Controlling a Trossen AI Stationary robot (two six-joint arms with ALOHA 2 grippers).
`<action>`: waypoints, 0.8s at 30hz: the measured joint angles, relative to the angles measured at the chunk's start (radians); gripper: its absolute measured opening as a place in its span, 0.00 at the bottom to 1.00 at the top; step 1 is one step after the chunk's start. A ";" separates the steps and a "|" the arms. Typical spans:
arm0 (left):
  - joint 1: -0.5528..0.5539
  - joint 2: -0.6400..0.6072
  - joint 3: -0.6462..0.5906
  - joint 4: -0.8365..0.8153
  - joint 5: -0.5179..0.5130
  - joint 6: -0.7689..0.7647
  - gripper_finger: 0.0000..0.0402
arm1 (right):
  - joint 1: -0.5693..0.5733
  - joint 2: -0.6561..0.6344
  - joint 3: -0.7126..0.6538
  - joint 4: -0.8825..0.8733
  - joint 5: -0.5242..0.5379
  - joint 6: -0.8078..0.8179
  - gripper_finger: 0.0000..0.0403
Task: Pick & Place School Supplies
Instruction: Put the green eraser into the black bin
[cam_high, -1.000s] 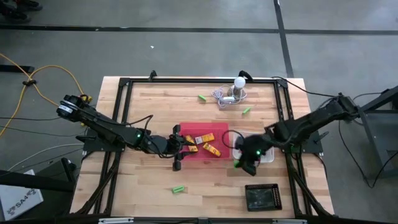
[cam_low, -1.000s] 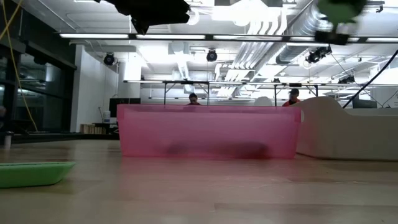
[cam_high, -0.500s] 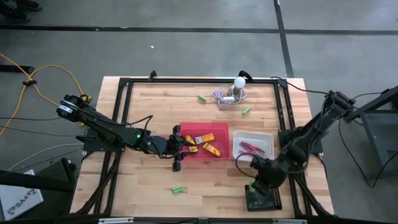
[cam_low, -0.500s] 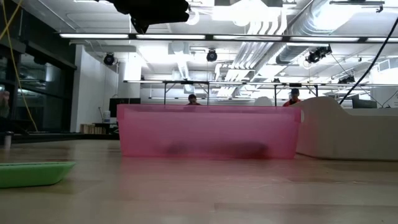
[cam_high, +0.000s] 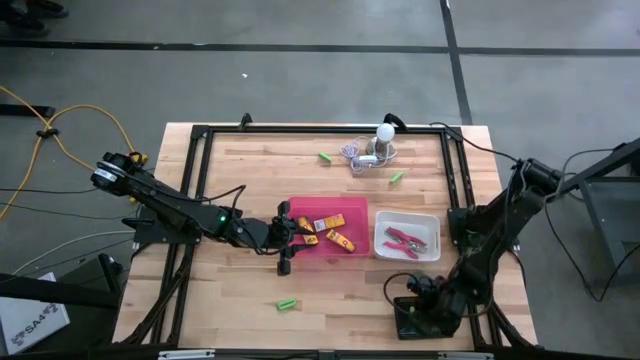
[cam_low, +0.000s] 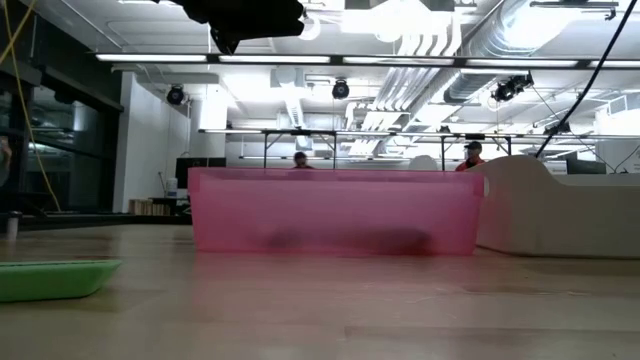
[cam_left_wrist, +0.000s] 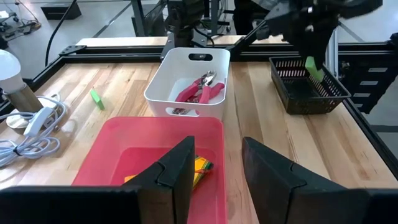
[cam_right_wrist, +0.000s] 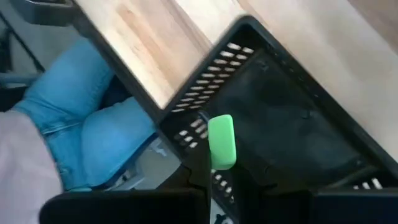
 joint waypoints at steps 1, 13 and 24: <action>0.000 0.000 0.000 0.000 0.000 0.000 0.32 | 0.003 0.011 0.000 0.000 -0.004 0.005 0.07; 0.000 0.000 0.000 0.000 0.000 -0.001 0.32 | 0.003 0.122 0.000 0.039 -0.101 0.030 0.07; 0.000 0.000 0.000 0.000 0.000 -0.004 0.32 | 0.001 0.125 0.000 0.032 -0.097 0.037 0.10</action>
